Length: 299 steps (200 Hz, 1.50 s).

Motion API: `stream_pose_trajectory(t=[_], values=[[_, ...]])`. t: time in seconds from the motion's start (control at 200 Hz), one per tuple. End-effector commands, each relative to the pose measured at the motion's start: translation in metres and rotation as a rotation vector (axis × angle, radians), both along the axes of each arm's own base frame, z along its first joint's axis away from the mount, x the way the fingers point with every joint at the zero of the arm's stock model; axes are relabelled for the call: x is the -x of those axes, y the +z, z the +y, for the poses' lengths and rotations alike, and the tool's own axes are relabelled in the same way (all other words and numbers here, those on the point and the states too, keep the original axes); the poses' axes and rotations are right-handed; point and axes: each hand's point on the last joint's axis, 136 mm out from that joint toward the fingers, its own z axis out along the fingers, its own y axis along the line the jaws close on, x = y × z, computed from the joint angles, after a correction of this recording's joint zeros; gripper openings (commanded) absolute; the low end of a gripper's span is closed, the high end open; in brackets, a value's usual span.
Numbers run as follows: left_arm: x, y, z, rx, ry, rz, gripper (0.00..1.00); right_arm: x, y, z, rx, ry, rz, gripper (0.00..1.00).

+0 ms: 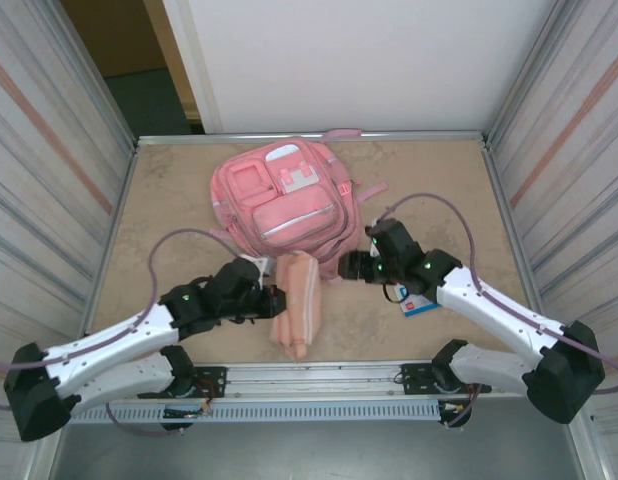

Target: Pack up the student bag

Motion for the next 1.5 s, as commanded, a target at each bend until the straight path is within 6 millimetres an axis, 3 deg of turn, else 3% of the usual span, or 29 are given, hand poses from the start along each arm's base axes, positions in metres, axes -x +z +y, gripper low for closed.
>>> stream_pose_trajectory(t=[0.0, 0.145, 0.241, 0.356, 0.471, 0.732, 0.787, 0.887, 0.992, 1.143, 1.178, 1.238, 1.278, 1.328, 1.493], values=[[0.006, -0.008, 0.062, -0.208, 0.106, 0.021, 0.0, -0.04, 0.008, -0.007, 0.007, -0.154, 0.008, 0.69], [0.012, 0.002, 0.094, -0.231, 0.201, 0.041, 0.0, -0.084, -0.007, 0.025, -0.242, -0.21, 0.164, 0.69], [0.011, 0.002, 0.11, -0.248, 0.264, 0.047, 0.0, -0.108, -0.02, 0.045, -0.294, -0.208, 0.187, 0.69], [0.005, 0.003, 0.118, -0.248, 0.311, 0.058, 0.0, -0.13, -0.026, 0.07, -0.32, -0.171, 0.209, 0.65], [0.0, 0.004, 0.12, -0.249, 0.32, 0.056, 0.0, -0.147, -0.031, 0.083, -0.325, -0.153, 0.196, 0.57], [-0.011, 0.008, 0.112, -0.213, 0.309, 0.04, 0.0, -0.155, -0.044, 0.092, -0.343, -0.162, 0.258, 0.33], [-0.012, 0.009, 0.11, -0.205, 0.307, 0.036, 0.0, -0.152, -0.044, 0.092, -0.347, -0.164, 0.279, 0.35], [-0.013, 0.012, 0.11, -0.201, 0.304, 0.026, 0.0, -0.15, -0.044, 0.083, -0.319, -0.194, 0.279, 0.48], [-0.016, 0.012, 0.104, -0.175, 0.297, 0.019, 0.0, -0.157, -0.054, 0.074, -0.308, -0.223, 0.299, 0.52], [-0.017, 0.011, 0.093, -0.134, 0.268, 0.039, 0.0, -0.171, -0.071, 0.077, -0.305, -0.226, 0.302, 0.52], [-0.017, 0.011, 0.092, -0.13, 0.269, 0.037, 0.0, -0.174, -0.073, 0.08, -0.316, -0.219, 0.302, 0.48], [-0.018, 0.012, 0.093, -0.121, 0.275, 0.031, 0.0, -0.178, -0.072, 0.087, -0.332, -0.203, 0.302, 0.34], [-0.018, 0.014, 0.092, -0.112, 0.275, 0.027, 0.0, -0.178, -0.067, 0.091, -0.348, -0.182, 0.294, 0.22], [-0.018, 0.016, 0.091, -0.103, 0.271, 0.021, 0.0, -0.177, -0.055, 0.097, -0.358, -0.155, 0.27, 0.14], [-0.02, 0.016, 0.089, -0.095, 0.272, 0.02, 0.0, -0.165, -0.02, 0.104, -0.386, -0.122, 0.227, 0.06]])
